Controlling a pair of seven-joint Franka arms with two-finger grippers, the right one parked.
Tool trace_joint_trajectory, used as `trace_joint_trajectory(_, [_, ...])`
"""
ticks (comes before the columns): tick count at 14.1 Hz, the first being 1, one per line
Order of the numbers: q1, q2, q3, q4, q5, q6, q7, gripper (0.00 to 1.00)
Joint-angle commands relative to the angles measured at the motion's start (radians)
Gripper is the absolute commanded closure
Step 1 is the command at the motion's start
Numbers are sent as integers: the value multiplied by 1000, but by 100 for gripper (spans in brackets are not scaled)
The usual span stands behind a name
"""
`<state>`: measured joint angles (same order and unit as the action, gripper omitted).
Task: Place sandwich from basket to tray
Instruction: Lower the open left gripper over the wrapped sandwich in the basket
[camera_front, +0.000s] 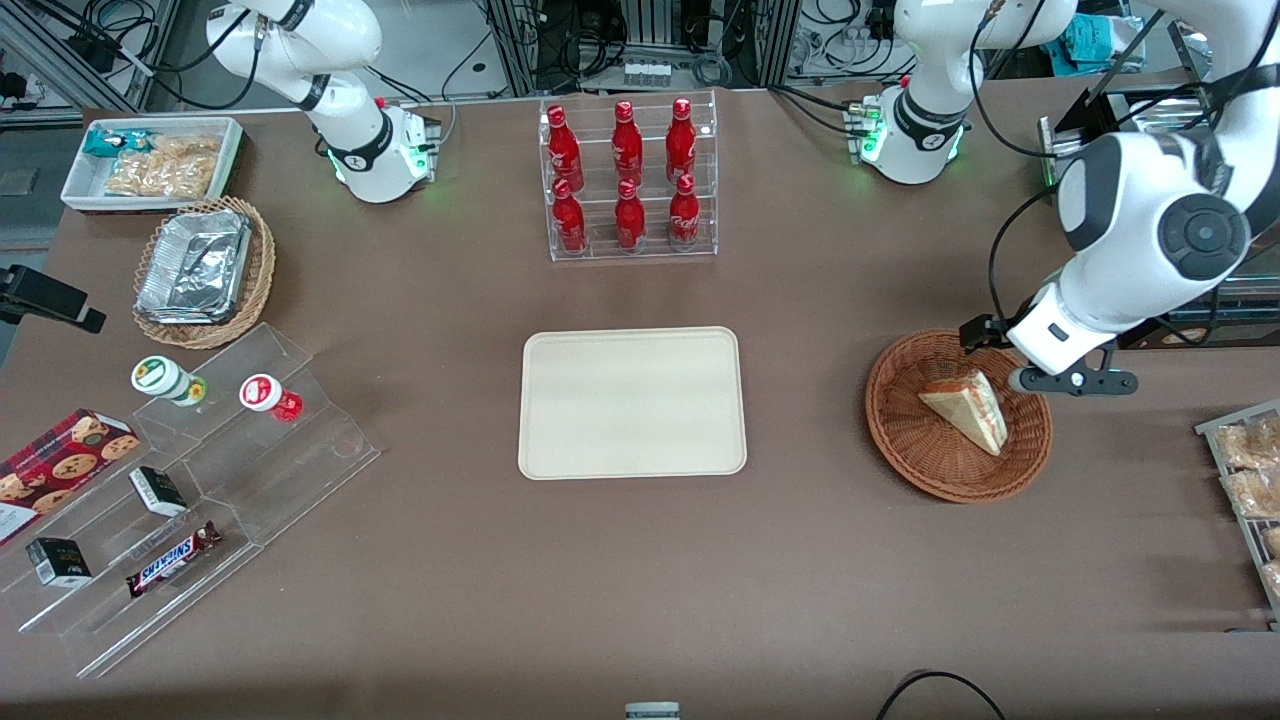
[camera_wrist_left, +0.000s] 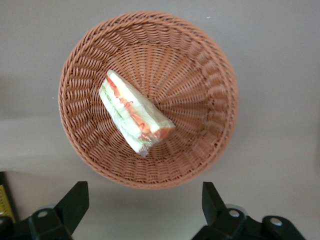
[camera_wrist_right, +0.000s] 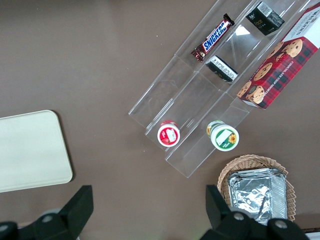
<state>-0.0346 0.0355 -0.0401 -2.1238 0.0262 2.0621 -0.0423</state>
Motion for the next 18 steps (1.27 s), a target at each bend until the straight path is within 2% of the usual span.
trace_joint_trajectory(1, [-1,-42,12,-117,9,134,-115,0])
trace_joint_trajectory(6, [1,0,12,-126,6,206,-486,0])
trace_joint_trajectory(9, [1,23,12,-130,-3,211,-612,0])
trace_joint_trajectory(11, [1,40,12,-130,-3,246,-793,0])
trace_joint_trajectory(13, [1,75,12,-131,-3,291,-855,0])
trace_joint_trajectory(18, [27,153,12,-125,-26,343,-878,0])
